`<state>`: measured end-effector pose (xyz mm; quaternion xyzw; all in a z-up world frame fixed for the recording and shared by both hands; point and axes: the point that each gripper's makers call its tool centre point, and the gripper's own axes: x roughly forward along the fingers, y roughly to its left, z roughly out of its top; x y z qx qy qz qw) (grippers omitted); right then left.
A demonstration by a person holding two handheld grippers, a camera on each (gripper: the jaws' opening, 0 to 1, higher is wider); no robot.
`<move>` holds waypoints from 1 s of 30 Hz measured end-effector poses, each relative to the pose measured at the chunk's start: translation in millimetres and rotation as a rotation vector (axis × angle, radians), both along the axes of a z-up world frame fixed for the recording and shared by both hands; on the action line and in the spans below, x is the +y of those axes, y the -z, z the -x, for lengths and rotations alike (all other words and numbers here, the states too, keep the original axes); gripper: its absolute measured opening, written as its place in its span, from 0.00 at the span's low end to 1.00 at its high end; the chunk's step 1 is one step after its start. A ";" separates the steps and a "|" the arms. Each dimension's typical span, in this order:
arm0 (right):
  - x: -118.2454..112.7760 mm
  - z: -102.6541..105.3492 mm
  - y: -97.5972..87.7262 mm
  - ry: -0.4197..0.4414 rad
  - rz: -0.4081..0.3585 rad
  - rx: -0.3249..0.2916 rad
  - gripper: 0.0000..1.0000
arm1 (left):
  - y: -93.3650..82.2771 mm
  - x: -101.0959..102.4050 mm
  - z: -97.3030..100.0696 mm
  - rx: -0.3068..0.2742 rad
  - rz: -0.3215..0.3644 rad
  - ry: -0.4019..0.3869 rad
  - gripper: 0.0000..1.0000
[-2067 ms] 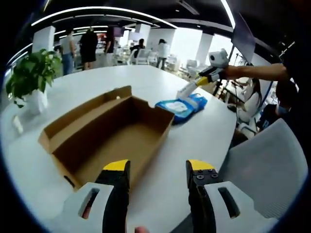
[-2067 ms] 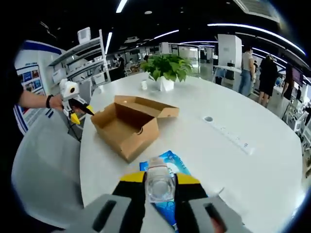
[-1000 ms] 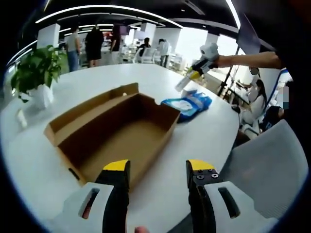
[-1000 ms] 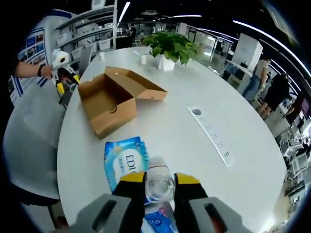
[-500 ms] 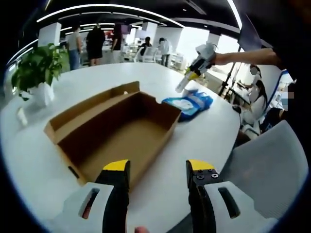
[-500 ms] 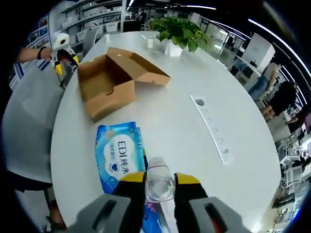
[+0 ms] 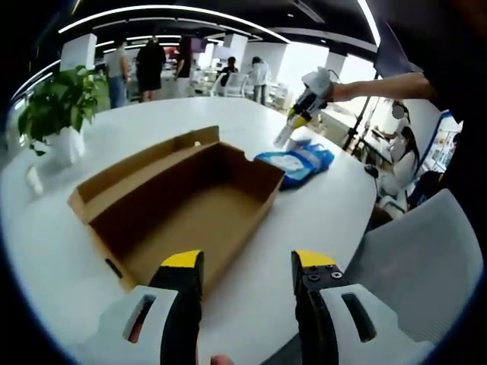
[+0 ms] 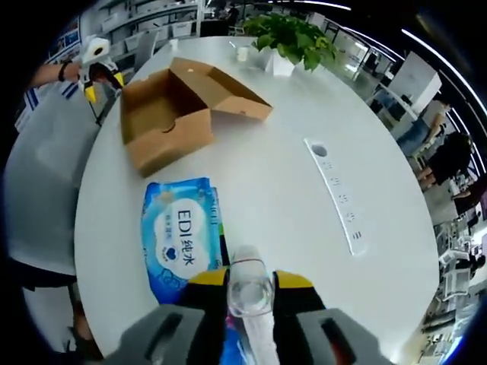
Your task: Operate the shoe box by opening the lid, removing the specified soft item, and placing it in the target area until the item is outside and the box remains undamaged.
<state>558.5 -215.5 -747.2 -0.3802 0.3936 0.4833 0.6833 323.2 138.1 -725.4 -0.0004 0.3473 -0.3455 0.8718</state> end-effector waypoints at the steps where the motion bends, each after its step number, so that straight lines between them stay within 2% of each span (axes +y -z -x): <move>1: -0.2 0.1 1.3 -0.004 0.004 0.001 0.17 | 0.1 0.2 -0.1 0.000 0.000 -0.001 0.47; 22: -8.2 6.9 27.2 -0.039 0.115 0.053 0.18 | 4.9 5.0 9.3 0.012 0.004 -0.018 0.47; 30: -8.4 5.6 29.3 -0.065 0.147 0.069 0.18 | 5.7 6.4 10.5 0.015 0.004 -0.024 0.47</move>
